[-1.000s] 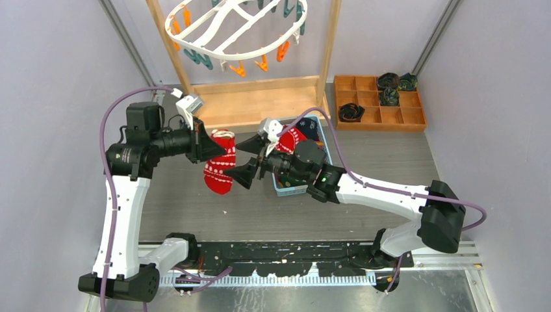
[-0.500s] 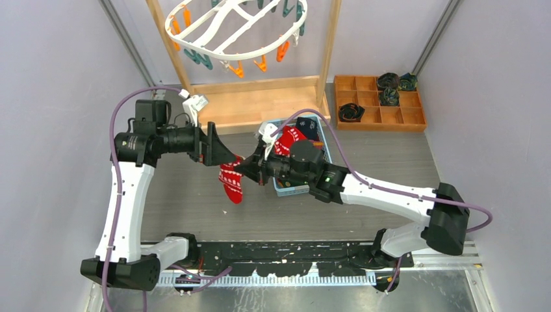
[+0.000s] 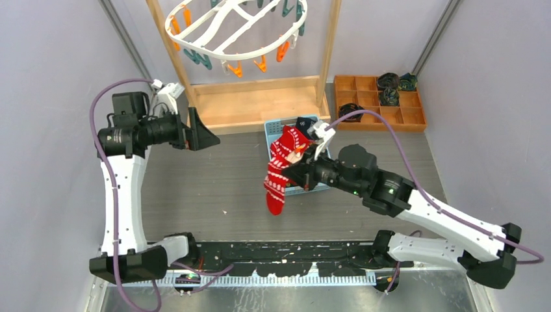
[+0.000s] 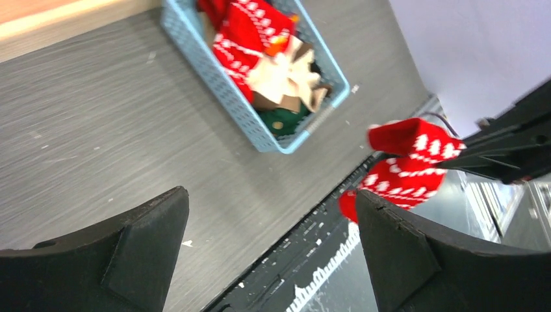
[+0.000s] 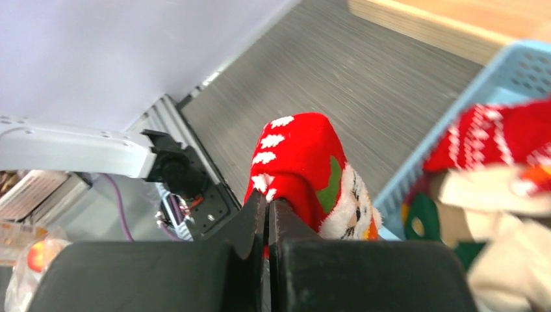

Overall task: Remove the socks clipped to the hanger
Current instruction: Place the sock in the bin.

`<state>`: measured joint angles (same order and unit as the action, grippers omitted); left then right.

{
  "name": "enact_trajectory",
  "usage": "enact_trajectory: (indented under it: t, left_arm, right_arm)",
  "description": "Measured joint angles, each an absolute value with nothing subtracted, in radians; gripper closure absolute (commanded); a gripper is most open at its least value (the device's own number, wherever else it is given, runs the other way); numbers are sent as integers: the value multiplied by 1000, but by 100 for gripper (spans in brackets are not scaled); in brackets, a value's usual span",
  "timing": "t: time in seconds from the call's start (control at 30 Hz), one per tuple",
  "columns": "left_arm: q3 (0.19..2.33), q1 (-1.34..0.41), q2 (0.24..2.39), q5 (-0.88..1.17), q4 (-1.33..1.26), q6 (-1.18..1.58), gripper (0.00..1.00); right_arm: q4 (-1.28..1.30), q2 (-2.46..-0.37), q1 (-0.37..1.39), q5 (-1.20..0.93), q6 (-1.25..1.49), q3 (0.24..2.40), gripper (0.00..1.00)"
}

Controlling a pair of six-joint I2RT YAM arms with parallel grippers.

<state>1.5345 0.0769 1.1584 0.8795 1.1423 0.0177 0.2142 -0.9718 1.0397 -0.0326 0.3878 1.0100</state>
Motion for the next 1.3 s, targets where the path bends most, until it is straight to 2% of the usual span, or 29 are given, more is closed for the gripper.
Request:
enact_trajectory:
  t: [0.1, 0.27, 0.47, 0.63, 0.7, 0.9, 0.97, 1.03, 1.23, 1.3]
  left_arm:
    - [1537, 145, 1190, 842, 1147, -4, 0]
    - [1529, 184, 1236, 741, 1166, -52, 0]
    - [1485, 191, 1221, 661, 1180, -92, 0]
    - [1463, 192, 1160, 627, 1187, -117, 0]
    - [1456, 192, 1137, 623, 1187, -120, 0]
    - [1431, 192, 1107, 621, 1179, -120, 0]
    - [1422, 192, 1114, 621, 1178, -117, 0]
    - [1419, 192, 1122, 620, 1177, -117, 0]
    - [1408, 192, 1128, 616, 1164, -116, 0]
    - [1408, 196, 1129, 615, 1163, -113, 0]
  right_arm:
    - [352, -926, 986, -2, 433, 1023, 99]
    - [490, -948, 799, -44, 486, 1040, 99]
    - [456, -1196, 572, -170, 503, 1046, 99]
    - [379, -1454, 541, -197, 470, 1081, 99]
    - [346, -1515, 541, -197, 462, 1090, 89]
    - [311, -1578, 541, -130, 420, 1136, 40]
    - [339, -1578, 541, -104, 397, 1189, 34]
    - [366, -1574, 541, -81, 374, 1251, 35]
    - [393, -1459, 542, -96, 400, 1295, 74]
    - [345, -1415, 546, -150, 450, 1270, 79]
